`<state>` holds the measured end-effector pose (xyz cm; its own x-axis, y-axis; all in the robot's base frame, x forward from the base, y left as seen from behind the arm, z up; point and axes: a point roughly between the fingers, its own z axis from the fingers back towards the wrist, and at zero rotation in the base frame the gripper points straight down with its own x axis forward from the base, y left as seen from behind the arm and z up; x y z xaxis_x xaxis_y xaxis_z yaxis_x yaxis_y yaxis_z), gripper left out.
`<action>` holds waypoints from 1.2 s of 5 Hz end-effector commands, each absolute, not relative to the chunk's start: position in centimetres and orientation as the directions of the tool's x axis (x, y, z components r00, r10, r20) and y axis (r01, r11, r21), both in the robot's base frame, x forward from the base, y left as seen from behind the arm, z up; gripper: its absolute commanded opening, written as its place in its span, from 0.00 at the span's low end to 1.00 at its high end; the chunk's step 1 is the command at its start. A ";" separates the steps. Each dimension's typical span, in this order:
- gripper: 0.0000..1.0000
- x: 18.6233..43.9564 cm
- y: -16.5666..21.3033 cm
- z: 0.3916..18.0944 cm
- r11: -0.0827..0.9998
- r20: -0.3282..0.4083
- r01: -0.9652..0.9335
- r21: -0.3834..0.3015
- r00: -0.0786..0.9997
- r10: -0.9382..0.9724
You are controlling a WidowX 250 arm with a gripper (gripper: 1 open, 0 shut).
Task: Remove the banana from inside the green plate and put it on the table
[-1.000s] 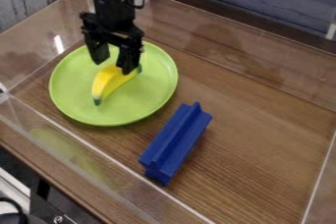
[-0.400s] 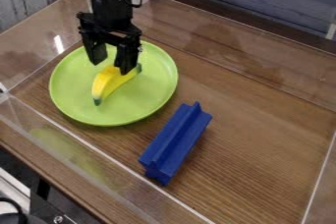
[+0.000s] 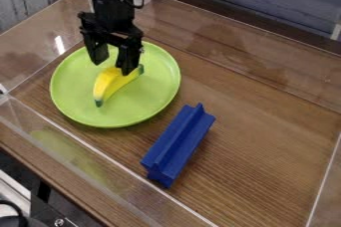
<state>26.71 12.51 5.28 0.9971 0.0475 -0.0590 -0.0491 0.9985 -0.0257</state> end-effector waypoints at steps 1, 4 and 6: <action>1.00 26.6 13.3 5.1 0.998 -0.044 -0.063 -0.010 0.997 0.063; 1.00 26.1 13.7 3.0 0.997 -0.068 -0.072 -0.012 0.995 0.071; 1.00 25.6 13.8 2.7 0.997 -0.077 -0.077 -0.032 0.994 0.075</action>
<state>25.65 13.29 2.23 0.9940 0.0616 -0.0906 -0.0656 0.9970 -0.0413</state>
